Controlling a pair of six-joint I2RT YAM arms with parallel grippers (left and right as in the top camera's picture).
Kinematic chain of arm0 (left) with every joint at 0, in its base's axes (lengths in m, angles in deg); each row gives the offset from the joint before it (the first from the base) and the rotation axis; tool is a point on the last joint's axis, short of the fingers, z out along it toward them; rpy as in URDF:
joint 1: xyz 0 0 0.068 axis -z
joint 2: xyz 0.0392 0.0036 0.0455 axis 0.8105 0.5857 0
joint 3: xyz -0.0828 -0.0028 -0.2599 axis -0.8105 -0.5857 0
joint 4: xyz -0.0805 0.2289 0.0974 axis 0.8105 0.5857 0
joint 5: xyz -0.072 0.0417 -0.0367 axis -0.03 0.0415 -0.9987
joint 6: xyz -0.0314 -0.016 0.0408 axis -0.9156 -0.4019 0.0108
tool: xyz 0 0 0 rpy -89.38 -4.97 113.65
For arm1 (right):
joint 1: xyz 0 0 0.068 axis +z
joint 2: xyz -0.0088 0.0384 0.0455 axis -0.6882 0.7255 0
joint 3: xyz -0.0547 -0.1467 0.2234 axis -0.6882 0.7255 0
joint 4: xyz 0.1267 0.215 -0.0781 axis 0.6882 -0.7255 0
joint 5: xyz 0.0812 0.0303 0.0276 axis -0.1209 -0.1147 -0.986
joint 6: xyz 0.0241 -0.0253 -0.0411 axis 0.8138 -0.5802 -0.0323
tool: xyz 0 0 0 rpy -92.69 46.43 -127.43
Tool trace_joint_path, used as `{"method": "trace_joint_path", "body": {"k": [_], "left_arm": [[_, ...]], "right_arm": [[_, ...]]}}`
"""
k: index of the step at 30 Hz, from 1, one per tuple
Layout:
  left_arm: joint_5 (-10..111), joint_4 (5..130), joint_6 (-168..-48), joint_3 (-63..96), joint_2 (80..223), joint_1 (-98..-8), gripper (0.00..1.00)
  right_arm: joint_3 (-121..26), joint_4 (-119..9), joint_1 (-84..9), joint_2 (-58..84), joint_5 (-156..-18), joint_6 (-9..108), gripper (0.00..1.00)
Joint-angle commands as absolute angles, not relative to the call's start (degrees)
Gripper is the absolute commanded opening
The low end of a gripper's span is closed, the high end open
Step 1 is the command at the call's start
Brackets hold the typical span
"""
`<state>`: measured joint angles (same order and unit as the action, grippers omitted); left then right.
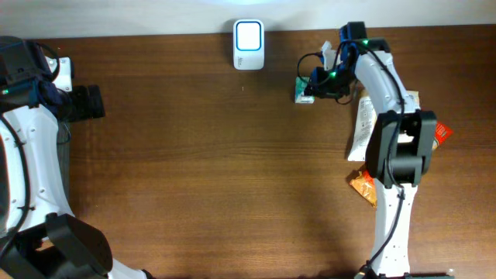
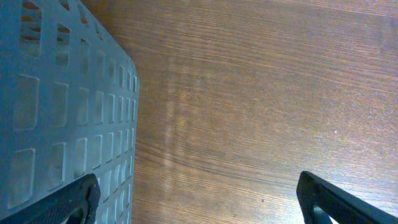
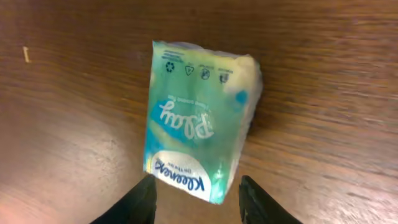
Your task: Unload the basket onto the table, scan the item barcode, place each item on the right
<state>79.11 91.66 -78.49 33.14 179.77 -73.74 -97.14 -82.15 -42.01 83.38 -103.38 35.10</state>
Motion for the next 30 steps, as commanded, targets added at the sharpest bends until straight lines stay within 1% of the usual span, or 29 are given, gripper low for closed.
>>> {"method": "trace_joint_path", "body": {"k": [1, 7, 9, 11, 12, 13, 16, 18, 19, 20, 23, 25, 26, 28, 30], "left_arm": [[78.7, 91.7, -78.0, 33.4, 179.6, -74.1, 0.99], [78.7, 91.7, -78.0, 33.4, 179.6, -74.1, 0.99], [78.7, 91.7, -78.0, 33.4, 179.6, -74.1, 0.99], [78.7, 91.7, -78.0, 33.4, 179.6, -74.1, 0.99], [78.7, 91.7, -78.0, 33.4, 179.6, -74.1, 0.99], [78.7, 91.7, -78.0, 33.4, 179.6, -74.1, 0.99], [78.7, 91.7, -78.0, 33.4, 179.6, -74.1, 0.99], [78.7, 91.7, -78.0, 33.4, 179.6, -74.1, 0.99], [78.7, 91.7, -78.0, 33.4, 179.6, -74.1, 0.99], [78.7, 91.7, -78.0, 33.4, 179.6, -74.1, 0.99], [78.7, 91.7, -78.0, 33.4, 179.6, -74.1, 0.99], [78.7, 91.7, -78.0, 33.4, 179.6, -74.1, 0.99], [78.7, 91.7, -78.0, 33.4, 179.6, -74.1, 0.99], [78.7, 91.7, -78.0, 33.4, 179.6, -74.1, 0.99], [78.7, 91.7, -78.0, 33.4, 179.6, -74.1, 0.99]], "right_arm": [[-96.9, -81.1, -42.1, 84.1, -101.7, 34.4, 0.41], [-96.8, -78.5, -41.8, 87.5, -101.7, 34.4, 0.42], [-96.8, -78.1, -41.8, 87.8, -102.2, 34.4, 0.27], [-96.8, -78.1, -41.8, 87.8, -102.2, 34.4, 0.17], [-96.8, -78.1, -41.8, 87.8, -102.2, 34.4, 0.10], [-96.8, -78.1, -41.8, 87.8, -102.2, 34.4, 0.05], [-96.8, -79.0, -41.6, 87.8, -106.4, 34.4, 0.04], [-96.8, -79.9, -42.0, 87.0, -112.9, 34.3, 0.04], [-96.9, -80.6, -42.4, 86.1, -117.2, 32.1, 0.04], [-96.9, -81.5, -42.8, 84.2, -122.8, 30.0, 0.04], [-97.0, -83.3, -42.8, 78.5, -126.5, 29.8, 0.04], [-97.0, -83.3, -42.7, 74.8, -132.1, 29.5, 0.04], [-97.0, -83.4, -42.7, 73.4, -135.9, 29.6, 0.04], [-97.0, -83.5, -42.8, 71.0, -153.9, 28.1, 0.04], [-97.0, -82.9, -42.7, 70.2, -158.9, 28.1, 0.04]]}}
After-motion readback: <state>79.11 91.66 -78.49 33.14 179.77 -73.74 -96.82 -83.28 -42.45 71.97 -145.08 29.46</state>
